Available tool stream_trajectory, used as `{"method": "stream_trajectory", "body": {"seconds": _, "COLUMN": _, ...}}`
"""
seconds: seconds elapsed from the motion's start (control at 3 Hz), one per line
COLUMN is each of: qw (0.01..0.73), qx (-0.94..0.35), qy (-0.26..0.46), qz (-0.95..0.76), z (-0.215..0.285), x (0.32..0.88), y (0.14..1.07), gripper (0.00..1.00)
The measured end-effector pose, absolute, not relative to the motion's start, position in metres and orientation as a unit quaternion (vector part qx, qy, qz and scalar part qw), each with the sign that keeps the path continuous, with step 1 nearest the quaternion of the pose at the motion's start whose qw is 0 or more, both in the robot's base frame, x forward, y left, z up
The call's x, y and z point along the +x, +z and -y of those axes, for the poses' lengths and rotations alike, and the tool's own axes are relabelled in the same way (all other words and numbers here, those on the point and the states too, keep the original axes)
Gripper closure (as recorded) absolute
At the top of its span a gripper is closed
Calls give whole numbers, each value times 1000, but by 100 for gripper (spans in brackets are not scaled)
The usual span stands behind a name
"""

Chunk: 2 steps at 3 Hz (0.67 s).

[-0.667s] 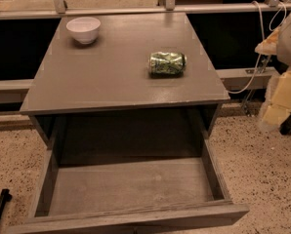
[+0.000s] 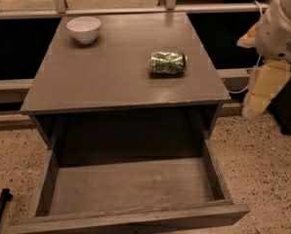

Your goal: Place green can into top drawer

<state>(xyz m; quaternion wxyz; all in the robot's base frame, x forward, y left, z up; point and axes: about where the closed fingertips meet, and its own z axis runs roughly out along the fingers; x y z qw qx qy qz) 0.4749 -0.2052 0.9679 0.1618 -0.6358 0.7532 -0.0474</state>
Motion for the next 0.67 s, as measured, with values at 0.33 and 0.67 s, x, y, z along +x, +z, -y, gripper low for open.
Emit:
{"method": "stream_trajectory", "body": {"seconds": 0.33, "qw": 173, "qx": -677, "qy": -55, "qz": -713, "z": 184, "x": 534, "y": 956, "gripper": 0}}
{"method": "stream_trajectory", "body": {"seconds": 0.67, "qw": 184, "qx": -716, "qy": -40, "qz": -672, "z": 142, "x": 598, "y": 938, "gripper": 0}}
